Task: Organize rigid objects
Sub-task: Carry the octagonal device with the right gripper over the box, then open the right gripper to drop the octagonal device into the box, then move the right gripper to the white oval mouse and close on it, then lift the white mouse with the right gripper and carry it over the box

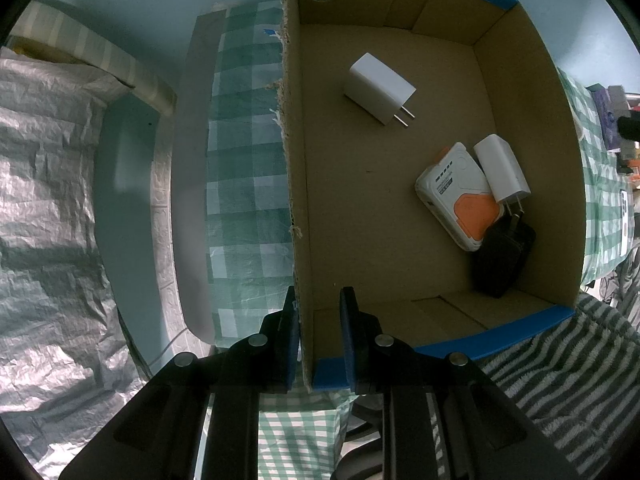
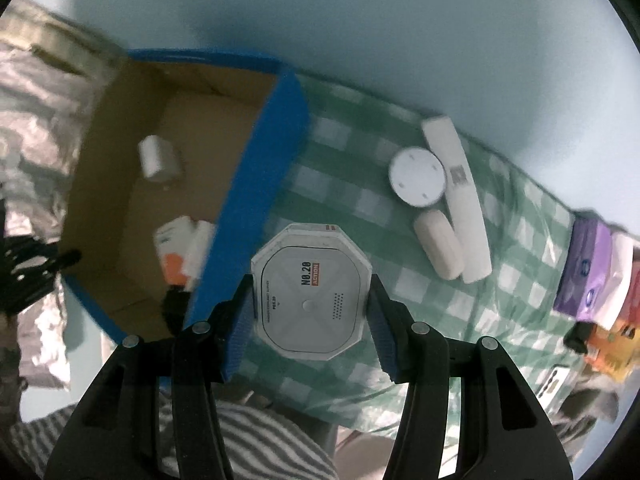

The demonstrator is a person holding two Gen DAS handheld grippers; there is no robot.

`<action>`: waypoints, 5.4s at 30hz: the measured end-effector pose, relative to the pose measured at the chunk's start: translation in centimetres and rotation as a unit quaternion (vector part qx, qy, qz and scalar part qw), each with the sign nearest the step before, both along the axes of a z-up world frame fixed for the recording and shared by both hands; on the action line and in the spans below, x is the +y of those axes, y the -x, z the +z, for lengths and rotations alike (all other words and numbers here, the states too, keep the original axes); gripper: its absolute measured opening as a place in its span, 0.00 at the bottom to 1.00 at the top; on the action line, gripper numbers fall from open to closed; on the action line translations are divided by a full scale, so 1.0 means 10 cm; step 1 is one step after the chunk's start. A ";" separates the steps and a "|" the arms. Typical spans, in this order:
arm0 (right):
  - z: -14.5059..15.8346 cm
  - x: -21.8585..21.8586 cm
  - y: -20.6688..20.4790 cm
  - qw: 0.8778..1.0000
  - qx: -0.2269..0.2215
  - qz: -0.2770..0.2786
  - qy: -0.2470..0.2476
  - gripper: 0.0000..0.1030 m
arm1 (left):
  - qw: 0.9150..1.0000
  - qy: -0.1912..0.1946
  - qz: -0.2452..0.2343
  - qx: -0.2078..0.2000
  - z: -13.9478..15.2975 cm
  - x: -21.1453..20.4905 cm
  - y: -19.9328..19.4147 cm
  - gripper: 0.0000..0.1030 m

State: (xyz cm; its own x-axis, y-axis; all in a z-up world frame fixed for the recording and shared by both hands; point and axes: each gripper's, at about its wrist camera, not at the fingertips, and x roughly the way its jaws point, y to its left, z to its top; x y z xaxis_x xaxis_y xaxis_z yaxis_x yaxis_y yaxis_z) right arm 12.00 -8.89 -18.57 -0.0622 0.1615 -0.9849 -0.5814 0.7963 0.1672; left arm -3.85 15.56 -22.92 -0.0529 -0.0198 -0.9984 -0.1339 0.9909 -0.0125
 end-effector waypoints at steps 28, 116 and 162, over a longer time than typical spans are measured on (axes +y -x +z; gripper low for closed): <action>-0.28 1.22 1.04 0.977 0.026 0.212 0.004 0.52 | 1.000 0.000 0.001 -0.001 -0.01 0.02 0.00 0.18; -1.18 -0.65 -0.63 0.992 -0.050 0.070 0.091 0.56 | 1.000 -0.002 0.009 0.005 -0.01 -0.02 0.01 0.20; -0.25 -0.13 -0.13 0.999 0.006 0.036 0.003 0.25 | 1.000 -0.003 0.004 0.004 0.00 -0.06 0.01 0.21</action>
State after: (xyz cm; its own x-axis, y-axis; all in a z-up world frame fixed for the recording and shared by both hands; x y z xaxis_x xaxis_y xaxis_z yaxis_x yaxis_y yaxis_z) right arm 13.28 -10.22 -21.07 -0.0859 0.1504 -0.9849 -0.6354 0.7532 0.1705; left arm -3.91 14.97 -22.92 -0.0613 -0.0140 -0.9980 -0.1418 0.9899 -0.0052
